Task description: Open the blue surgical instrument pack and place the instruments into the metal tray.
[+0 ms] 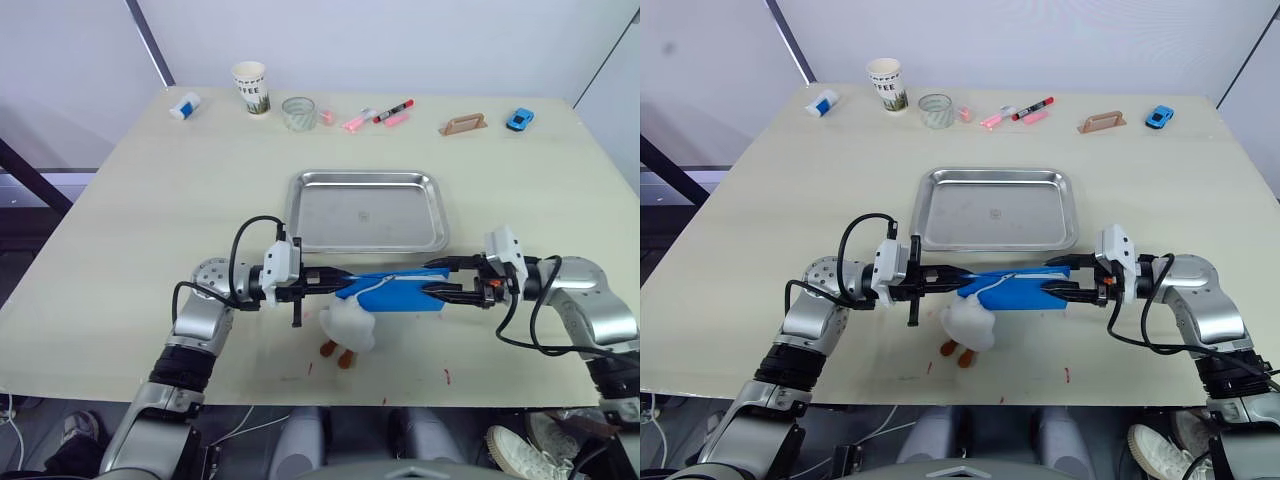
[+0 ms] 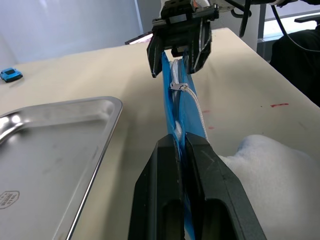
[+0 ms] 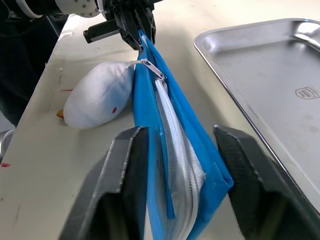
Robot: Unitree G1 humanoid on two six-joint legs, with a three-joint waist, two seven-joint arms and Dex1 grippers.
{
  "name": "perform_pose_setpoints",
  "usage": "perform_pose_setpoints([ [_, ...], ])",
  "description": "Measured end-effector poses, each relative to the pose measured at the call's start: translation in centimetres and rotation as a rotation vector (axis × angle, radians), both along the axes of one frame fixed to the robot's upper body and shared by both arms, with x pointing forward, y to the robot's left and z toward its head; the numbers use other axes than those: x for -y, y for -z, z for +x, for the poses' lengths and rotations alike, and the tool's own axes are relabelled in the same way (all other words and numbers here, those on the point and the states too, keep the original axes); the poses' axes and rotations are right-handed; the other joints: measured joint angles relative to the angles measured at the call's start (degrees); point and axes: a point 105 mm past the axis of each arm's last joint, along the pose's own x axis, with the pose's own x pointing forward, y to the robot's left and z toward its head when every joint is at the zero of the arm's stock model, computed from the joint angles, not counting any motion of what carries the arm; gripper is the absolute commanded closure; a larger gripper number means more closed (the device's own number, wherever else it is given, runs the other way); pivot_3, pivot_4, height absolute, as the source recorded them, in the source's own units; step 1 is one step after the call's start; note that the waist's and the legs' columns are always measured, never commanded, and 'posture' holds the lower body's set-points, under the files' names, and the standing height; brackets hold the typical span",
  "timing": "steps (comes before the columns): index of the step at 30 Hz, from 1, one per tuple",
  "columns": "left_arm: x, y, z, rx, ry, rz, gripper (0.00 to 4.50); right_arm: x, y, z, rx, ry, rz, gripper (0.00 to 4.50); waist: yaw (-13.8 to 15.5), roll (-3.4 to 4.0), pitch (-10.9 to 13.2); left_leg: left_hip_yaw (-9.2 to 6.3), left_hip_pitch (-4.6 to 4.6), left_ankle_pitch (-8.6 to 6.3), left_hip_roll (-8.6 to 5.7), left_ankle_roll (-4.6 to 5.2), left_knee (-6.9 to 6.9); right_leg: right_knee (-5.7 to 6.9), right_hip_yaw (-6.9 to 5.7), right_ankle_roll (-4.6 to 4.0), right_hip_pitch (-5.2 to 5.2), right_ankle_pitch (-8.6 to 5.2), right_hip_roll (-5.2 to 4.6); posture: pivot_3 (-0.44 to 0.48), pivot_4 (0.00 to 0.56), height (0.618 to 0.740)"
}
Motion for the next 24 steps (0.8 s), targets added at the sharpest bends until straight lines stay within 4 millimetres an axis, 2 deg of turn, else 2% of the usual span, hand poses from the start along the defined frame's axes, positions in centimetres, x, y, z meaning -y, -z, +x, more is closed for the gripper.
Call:
perform_pose_setpoints([
  [7,-0.01,0.00,0.00,0.000,0.000,0.000,4.50,-0.09,0.09,0.01,-0.003,-0.001,0.004,2.27,0.00,0.00,0.00,0.00,0.00,0.00,0.00,0.00,0.00,0.00,0.00,0.00,0.00,0.00,0.00,0.000,0.150,0.740],
  [8,-0.01,0.00,0.00,0.000,0.000,0.000,4.50,-0.10,0.12,0.01,-0.003,-0.002,0.004,2.81,0.00,0.00,0.00,0.00,0.00,0.00,0.00,0.00,0.00,0.00,0.00,0.00,0.00,0.00,0.00,0.000,0.150,0.740],
  [9,-0.01,0.00,-0.01,0.000,0.001,0.000,4.50,-0.10,0.17,0.03,-0.003,-0.001,0.004,3.13,0.00,0.00,0.00,0.00,0.00,0.00,0.00,0.00,0.00,0.00,0.00,0.00,0.00,0.00,0.00,0.000,0.150,0.740],
  [10,-0.04,-0.01,0.02,0.000,-0.002,0.000,4.50,-0.23,0.30,-0.03,0.005,-0.012,0.003,3.70,0.00,0.00,0.00,0.00,0.00,0.00,0.00,0.00,0.00,0.00,0.00,0.00,0.00,0.00,0.00,0.000,0.150,0.740],
  [11,-0.05,-0.01,0.03,0.000,-0.003,0.001,4.50,-0.24,0.30,-0.04,0.006,-0.013,0.003,3.78,-0.01,0.00,0.00,0.00,0.00,0.00,0.00,0.00,0.00,0.00,0.00,0.00,0.00,0.00,0.00,0.000,0.150,0.740],
  [12,-0.07,-0.01,0.03,0.000,-0.003,0.001,4.50,-0.27,0.33,-0.06,0.007,-0.017,0.003,4.48,-0.01,0.00,0.00,0.00,0.00,0.00,0.00,0.00,0.00,0.00,0.00,0.00,0.00,0.00,0.00,0.000,0.150,0.740],
  [22,-0.33,0.06,-0.19,-0.049,-0.011,-0.017,4.50,-0.46,0.36,-0.06,0.017,-0.028,0.008,4.49,-0.13,0.00,0.00,-0.01,0.02,0.00,0.02,0.00,0.00,0.02,0.00,0.00,0.00,0.00,0.01,0.000,0.150,0.740],
  [24,-0.50,0.09,-0.48,-0.112,-0.013,-0.037,3.78,-0.60,0.38,-0.09,0.016,-0.032,0.012,4.50,-0.31,0.01,0.00,-0.02,0.02,0.00,0.04,0.00,-0.01,0.03,0.00,0.00,0.00,0.00,0.02,0.000,0.150,0.740],
])
